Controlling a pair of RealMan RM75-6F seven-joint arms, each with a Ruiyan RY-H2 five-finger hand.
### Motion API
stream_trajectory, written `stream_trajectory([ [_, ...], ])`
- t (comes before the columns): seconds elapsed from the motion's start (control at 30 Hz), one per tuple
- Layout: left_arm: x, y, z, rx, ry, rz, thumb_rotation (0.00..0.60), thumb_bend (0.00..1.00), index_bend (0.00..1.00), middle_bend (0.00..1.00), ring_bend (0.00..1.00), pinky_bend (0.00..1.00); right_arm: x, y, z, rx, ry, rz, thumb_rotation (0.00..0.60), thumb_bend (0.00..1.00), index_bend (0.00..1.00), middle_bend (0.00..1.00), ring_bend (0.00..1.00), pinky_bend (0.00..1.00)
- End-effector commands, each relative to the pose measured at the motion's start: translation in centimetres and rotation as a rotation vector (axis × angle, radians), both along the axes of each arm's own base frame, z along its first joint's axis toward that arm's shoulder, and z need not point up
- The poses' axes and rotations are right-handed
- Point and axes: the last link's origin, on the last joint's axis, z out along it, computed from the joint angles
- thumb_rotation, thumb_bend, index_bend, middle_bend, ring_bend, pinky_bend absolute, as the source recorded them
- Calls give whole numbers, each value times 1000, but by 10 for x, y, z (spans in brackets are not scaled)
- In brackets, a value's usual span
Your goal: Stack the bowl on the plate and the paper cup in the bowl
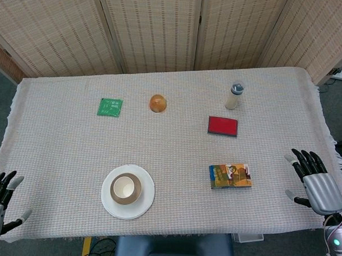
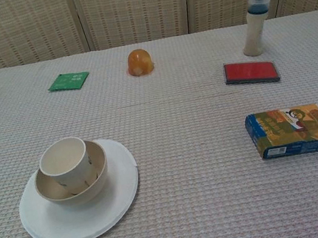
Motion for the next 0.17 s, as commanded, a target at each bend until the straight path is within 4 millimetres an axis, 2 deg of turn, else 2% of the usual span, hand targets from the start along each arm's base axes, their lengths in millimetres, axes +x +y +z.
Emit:
stream_trajectory([
  [0.03,3,-2,0,-16,4,-8,600,187,158,98,0,231,0,3,1,-9,0,1,600,183,95,37,0,0],
  [0.17,5,-1,-5,-49,5,-25,600,186,160,98,0,231,-1,7,6,-22,-10,-2,600,183,95,37,0,0],
])
